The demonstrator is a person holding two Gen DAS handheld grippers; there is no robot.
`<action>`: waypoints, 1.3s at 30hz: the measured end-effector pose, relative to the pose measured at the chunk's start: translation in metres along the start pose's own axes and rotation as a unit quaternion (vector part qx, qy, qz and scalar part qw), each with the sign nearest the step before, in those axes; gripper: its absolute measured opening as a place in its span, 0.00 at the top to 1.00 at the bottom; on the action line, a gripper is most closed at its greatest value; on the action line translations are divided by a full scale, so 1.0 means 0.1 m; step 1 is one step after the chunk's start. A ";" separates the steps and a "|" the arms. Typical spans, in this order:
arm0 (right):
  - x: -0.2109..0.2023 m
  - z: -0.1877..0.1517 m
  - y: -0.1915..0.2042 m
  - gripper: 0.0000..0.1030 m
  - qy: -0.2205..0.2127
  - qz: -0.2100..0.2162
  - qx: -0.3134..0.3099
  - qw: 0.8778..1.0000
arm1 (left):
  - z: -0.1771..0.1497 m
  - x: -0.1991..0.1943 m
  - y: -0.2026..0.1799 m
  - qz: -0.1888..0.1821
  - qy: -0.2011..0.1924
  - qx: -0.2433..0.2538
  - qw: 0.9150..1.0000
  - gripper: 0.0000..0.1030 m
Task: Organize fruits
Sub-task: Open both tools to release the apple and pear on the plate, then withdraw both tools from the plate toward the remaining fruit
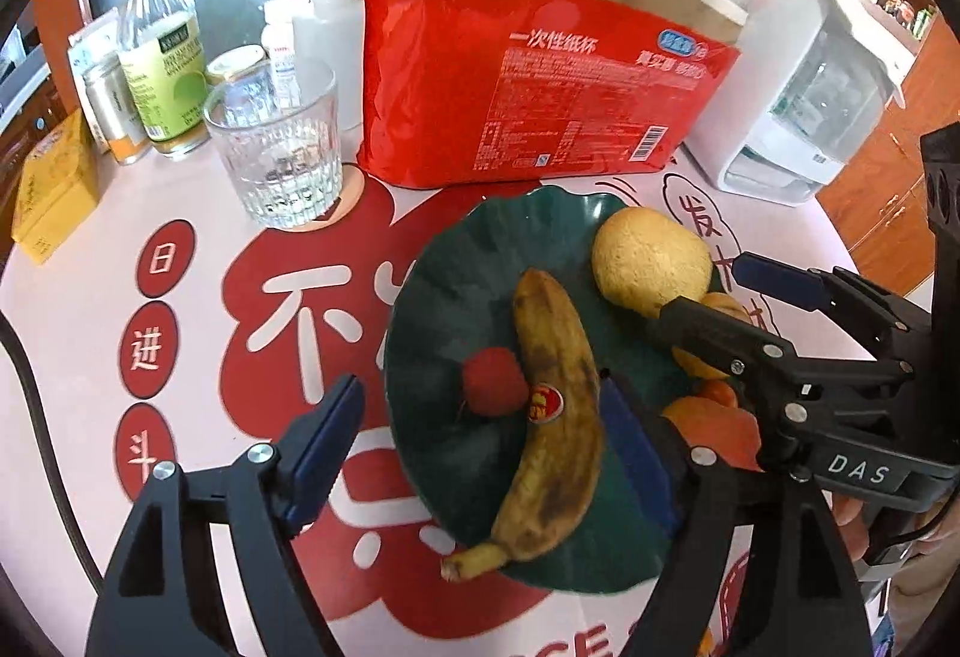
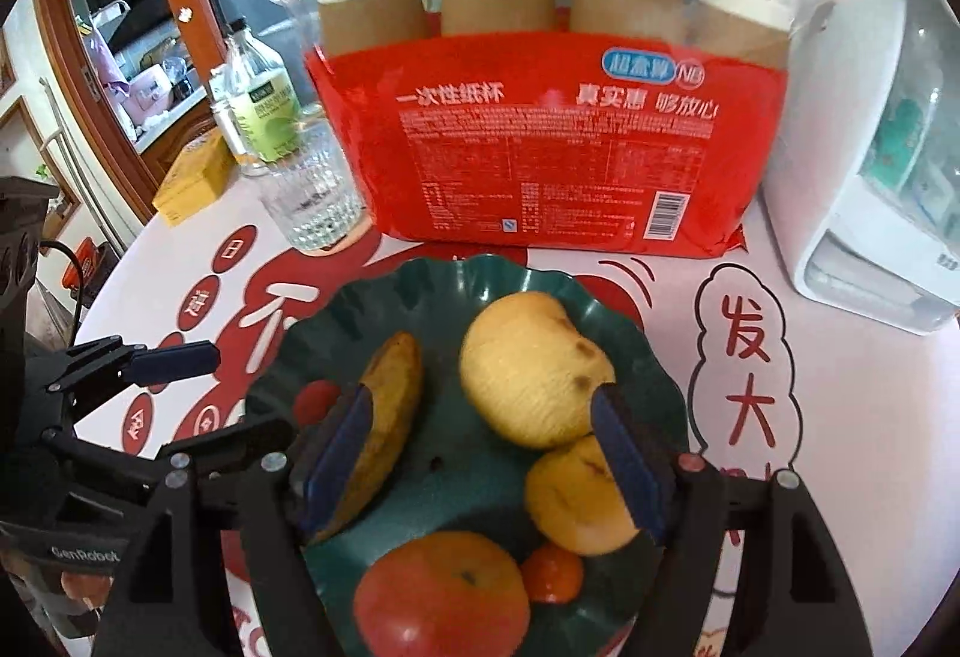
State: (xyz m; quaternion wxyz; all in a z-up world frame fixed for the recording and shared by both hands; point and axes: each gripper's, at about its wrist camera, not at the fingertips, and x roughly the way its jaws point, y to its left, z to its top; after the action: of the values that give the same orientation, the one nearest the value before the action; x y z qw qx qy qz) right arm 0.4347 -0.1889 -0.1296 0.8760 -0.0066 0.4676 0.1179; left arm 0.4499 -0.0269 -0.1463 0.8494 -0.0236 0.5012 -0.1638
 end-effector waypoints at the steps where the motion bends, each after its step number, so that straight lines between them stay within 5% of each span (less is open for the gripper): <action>1: -0.05 -0.01 0.02 0.27 -0.001 0.001 0.000 1.000 | -0.02 -0.05 -0.02 0.001 -0.001 0.003 1.000 0.23; 15: -0.83 -0.37 0.33 0.27 -0.017 0.016 0.023 0.999 | -0.44 -0.97 -0.23 0.015 -0.032 0.021 0.999 0.21; 27: -1.59 -0.73 0.55 0.27 -0.043 -0.036 0.032 0.998 | -0.85 -1.60 -0.47 0.024 -0.056 0.017 0.998 0.10; 39: -2.04 -1.11 0.65 0.27 -0.064 -0.061 0.028 0.996 | -1.29 -1.99 -0.70 0.023 -0.073 0.019 0.997 0.10</action>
State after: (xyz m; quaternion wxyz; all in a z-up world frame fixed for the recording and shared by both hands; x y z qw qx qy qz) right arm 0.2211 -0.1803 -0.0187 0.9098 -0.0035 0.4119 0.0510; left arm 0.2329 -0.0169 -0.0282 0.8875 -0.0081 0.4352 -0.1514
